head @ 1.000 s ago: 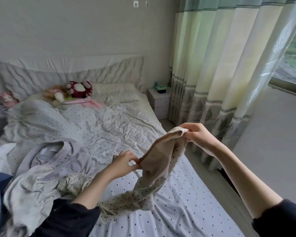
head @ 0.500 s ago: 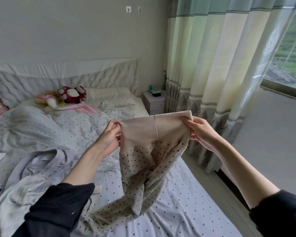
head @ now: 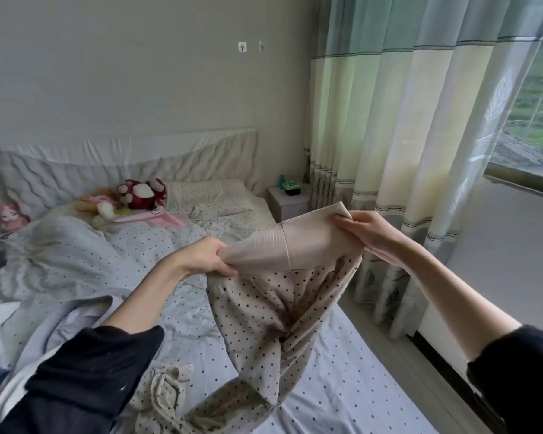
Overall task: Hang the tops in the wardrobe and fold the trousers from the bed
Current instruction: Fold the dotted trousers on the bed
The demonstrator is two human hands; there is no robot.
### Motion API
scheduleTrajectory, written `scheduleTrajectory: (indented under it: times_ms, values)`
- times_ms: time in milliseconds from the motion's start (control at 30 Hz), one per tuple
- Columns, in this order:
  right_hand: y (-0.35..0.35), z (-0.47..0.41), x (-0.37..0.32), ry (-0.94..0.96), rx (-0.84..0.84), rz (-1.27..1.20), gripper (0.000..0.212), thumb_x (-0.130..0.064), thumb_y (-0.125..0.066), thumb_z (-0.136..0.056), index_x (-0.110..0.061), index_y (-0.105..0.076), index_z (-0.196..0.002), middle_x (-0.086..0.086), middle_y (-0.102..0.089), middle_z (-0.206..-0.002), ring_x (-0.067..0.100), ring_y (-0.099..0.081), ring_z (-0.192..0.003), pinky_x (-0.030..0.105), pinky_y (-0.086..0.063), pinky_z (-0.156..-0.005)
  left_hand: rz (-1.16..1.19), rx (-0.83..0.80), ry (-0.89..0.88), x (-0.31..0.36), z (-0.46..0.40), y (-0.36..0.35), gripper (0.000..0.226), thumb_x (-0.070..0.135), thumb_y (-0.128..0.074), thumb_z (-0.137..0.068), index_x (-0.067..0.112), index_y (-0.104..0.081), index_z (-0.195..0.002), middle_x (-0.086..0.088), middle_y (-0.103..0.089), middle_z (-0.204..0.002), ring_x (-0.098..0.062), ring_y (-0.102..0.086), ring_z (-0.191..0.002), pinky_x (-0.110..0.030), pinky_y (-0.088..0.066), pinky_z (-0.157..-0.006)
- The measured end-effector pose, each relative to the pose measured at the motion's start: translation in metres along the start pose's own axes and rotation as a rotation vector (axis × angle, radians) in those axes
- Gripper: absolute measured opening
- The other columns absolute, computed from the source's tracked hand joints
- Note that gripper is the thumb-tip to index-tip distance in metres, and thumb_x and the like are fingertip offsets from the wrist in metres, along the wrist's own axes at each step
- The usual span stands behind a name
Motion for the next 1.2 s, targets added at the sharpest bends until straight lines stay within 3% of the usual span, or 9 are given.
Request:
scheduleTrajectory:
  times_ms: [133,267,433,533,600,733,867,1067,1200]
  values:
    - [0.005,0.0,0.009,-0.002,-0.033,0.296,0.032,-0.028,-0.049,-0.097,-0.015,-0.053,-0.067,-0.017,-0.043,-0.041,-0.002,-0.035,-0.037,0.01,-0.028,-0.041,0.056,0.148,-0.1,0.001,-0.002,0.03,0.035,0.011,-0.076,-0.075,-0.013,-0.063,-0.097,-0.012,-0.061,-0.085,-0.019,-0.056,-0.081,-0.032,-0.042,-0.079]
    - [0.008,0.002,0.03,-0.154,-0.07,0.149,0.025,-0.031,-0.045,-0.098,-0.011,-0.059,-0.099,0.003,-0.063,-0.083,0.015,-0.061,-0.073,0.029,-0.054,-0.058,0.224,0.166,-0.182,0.0,0.003,0.036,0.021,0.018,-0.073,-0.073,0.017,-0.069,-0.094,0.001,-0.072,-0.092,-0.008,-0.066,-0.082,-0.017,-0.048,-0.071]
    - [-0.007,0.002,0.046,-0.293,-0.022,-0.257,0.021,-0.031,-0.045,-0.097,-0.014,-0.055,-0.104,0.014,-0.056,-0.108,0.031,-0.065,-0.087,0.039,-0.06,-0.058,0.2,0.196,-0.175,-0.005,-0.004,0.035,0.017,0.01,-0.071,-0.077,0.013,-0.068,-0.094,0.001,-0.071,-0.089,-0.008,-0.065,-0.081,-0.014,-0.046,-0.067]
    - [-0.01,-0.001,0.046,-0.167,-0.011,-0.032,0.033,-0.032,-0.05,-0.094,0.001,-0.056,-0.1,0.014,-0.054,-0.101,0.03,-0.067,-0.081,0.046,-0.059,-0.066,0.168,0.221,-0.184,-0.006,-0.003,0.039,0.015,0.002,-0.07,-0.078,0.015,-0.065,-0.076,0.012,-0.068,-0.068,0.003,-0.062,-0.065,-0.009,-0.044,-0.061]
    - [-0.014,0.001,0.043,-0.078,-0.099,0.261,0.035,-0.035,-0.063,-0.085,-0.003,-0.052,-0.079,0.007,-0.059,-0.081,0.022,-0.068,-0.07,0.035,-0.055,-0.059,0.102,0.245,-0.175,-0.009,-0.005,0.04,0.028,-0.004,-0.068,-0.079,0.014,-0.059,-0.061,0.014,-0.059,-0.051,0.006,-0.054,-0.052,-0.007,-0.039,-0.055]
    - [-0.015,-0.006,0.052,-0.063,-0.096,0.79,0.045,-0.024,-0.077,-0.075,-0.015,-0.035,-0.063,-0.003,-0.042,-0.065,0.016,-0.036,-0.063,0.026,-0.024,-0.049,-0.073,0.208,-0.113,-0.015,-0.011,0.036,0.009,-0.001,-0.067,-0.082,-0.005,-0.063,-0.074,-0.007,-0.052,-0.069,-0.015,-0.047,-0.068,-0.026,-0.034,-0.066]
    - [-0.007,-0.017,0.058,-0.056,0.045,0.923,0.038,-0.01,-0.064,-0.081,-0.01,-0.035,-0.056,0.015,-0.054,-0.071,0.025,-0.042,-0.069,0.032,-0.029,-0.056,-0.272,0.307,-0.065,-0.009,-0.021,0.029,0.037,0.01,-0.068,-0.083,0.02,-0.049,-0.052,0.006,-0.041,-0.051,-0.01,-0.037,-0.052,-0.027,-0.023,-0.051]
    - [0.031,-0.046,0.041,-0.134,0.335,0.78,0.017,-0.011,-0.055,-0.082,-0.014,-0.05,-0.066,0.012,-0.057,-0.078,0.033,-0.056,-0.077,0.03,-0.041,-0.063,-0.273,0.566,-0.04,0.035,-0.056,0.026,0.012,0.021,-0.06,-0.091,0.01,-0.064,-0.087,-0.004,-0.061,-0.072,-0.018,-0.057,-0.061,-0.026,-0.039,-0.056]
    - [0.077,-0.076,0.025,-0.241,0.517,0.184,0.024,-0.001,-0.045,-0.084,-0.011,-0.062,-0.07,0.016,-0.067,-0.08,0.03,-0.068,-0.061,0.037,-0.059,-0.054,-0.017,0.643,-0.079,0.084,-0.098,0.04,0.013,0.013,-0.057,-0.091,0.009,-0.065,-0.1,-0.015,-0.069,-0.092,-0.03,-0.068,-0.081,-0.036,-0.055,-0.076]
Point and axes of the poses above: each hand's wrist, its own z-axis away from the middle knuckle, its own y-axis out of the back of the hand, x = y × z, the point moved 5 cm from there along -z, towards the middle knuckle
